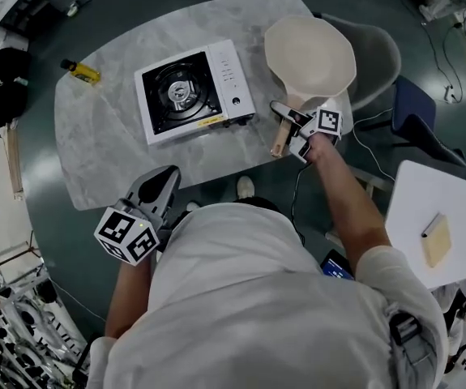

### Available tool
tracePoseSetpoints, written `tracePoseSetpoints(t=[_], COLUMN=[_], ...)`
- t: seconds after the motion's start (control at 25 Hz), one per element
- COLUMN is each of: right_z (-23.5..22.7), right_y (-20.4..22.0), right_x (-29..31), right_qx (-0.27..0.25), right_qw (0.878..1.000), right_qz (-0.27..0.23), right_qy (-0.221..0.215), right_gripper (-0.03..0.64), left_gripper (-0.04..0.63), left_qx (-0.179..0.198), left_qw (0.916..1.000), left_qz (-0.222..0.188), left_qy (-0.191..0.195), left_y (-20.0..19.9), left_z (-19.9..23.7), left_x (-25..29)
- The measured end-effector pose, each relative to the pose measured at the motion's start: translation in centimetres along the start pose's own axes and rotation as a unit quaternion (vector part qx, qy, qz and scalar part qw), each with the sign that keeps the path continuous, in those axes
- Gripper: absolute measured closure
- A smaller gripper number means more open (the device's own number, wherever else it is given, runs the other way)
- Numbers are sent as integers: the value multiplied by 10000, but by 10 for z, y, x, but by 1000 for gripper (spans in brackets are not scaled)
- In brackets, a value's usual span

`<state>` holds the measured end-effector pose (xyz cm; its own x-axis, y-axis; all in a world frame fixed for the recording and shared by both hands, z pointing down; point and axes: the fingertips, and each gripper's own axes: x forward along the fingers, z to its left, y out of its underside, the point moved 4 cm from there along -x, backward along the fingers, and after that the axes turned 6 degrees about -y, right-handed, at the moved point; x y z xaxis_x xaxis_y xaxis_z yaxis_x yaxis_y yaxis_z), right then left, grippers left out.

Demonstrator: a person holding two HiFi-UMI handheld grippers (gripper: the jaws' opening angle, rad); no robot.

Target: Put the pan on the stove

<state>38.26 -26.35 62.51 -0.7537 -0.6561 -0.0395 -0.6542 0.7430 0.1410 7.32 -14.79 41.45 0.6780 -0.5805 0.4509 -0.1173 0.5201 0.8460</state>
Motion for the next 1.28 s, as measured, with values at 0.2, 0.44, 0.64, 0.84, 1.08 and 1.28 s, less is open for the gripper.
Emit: tracePoseSetpoints(t=[0.2, 0.44, 0.64, 0.84, 1.08, 1.28], right_z=[-6, -8, 0, 18, 37, 59], right_y=[-1, 0, 1, 4, 16, 38], right_x=[-1, -2, -4, -7, -6, -5], right_qx=[216, 218, 132, 12, -34, -199], right_qw=[9997, 9996, 9997, 9997, 9995, 9996], right_qz=[-72, -136, -141, -239, -297, -218], right_qy=[-37, 130, 134, 88, 46, -29], right_gripper=[547, 565, 563, 554, 544, 534], left_gripper=[577, 577, 577, 577, 577, 577], left_qx=[-57, -104, -64, 9, 17, -44], left_qw=[9998, 9996, 9999, 10000, 9998, 9997], left_qz=[-6, -16, 15, -24, -103, -124], left_qy=[-206, -247, -76, 60, 168, 208], left_y=[-1, 8, 10, 5, 10, 21], left_z=[1, 10, 13, 22, 31, 44], left_x=[-7, -17, -24, -32, -54, -74])
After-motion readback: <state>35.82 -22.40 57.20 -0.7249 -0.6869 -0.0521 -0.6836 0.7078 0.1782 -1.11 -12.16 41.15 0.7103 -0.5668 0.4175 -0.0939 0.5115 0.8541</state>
